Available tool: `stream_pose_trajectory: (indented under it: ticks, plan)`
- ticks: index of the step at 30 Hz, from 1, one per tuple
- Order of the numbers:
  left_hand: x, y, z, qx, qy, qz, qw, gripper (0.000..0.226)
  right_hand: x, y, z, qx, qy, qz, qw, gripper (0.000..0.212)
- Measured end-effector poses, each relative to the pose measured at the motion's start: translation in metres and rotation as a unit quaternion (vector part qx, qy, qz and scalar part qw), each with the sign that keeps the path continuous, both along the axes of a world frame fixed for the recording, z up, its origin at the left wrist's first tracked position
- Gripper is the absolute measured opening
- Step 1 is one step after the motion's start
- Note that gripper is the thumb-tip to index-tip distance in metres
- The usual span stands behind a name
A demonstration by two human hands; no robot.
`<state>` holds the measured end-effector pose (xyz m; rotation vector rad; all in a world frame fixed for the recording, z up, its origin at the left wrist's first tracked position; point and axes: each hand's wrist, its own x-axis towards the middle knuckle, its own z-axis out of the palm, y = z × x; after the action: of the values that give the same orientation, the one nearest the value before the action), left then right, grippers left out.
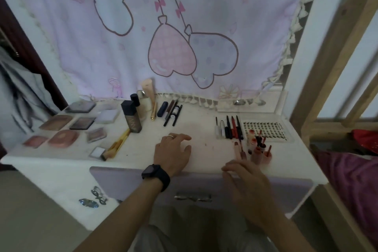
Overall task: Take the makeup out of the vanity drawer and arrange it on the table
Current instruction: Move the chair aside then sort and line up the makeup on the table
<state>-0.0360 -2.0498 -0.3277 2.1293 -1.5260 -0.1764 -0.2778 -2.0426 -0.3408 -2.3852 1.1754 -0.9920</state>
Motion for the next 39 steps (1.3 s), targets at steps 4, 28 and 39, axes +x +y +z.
stream_pose_trajectory:
  ticks: [4, 28, 39]
  plan:
    - [0.035, -0.002, -0.006, 0.037, -0.012, 0.023, 0.999, 0.033, 0.056, -0.021, -0.011, -0.047, 0.055, 0.033, 0.997, 0.022]
    - [0.062, -0.043, 0.005, 0.037, -0.091, 0.027, 0.995, 0.018, 0.112, -0.045, -0.035, -0.112, 0.092, 0.062, 0.987, 0.038]
    - [0.052, 0.021, -0.001, -0.088, -0.001, -0.004, 0.996, 0.02, 0.11, -0.04, -0.022, -0.007, -0.023, 0.009, 1.0, 0.04]
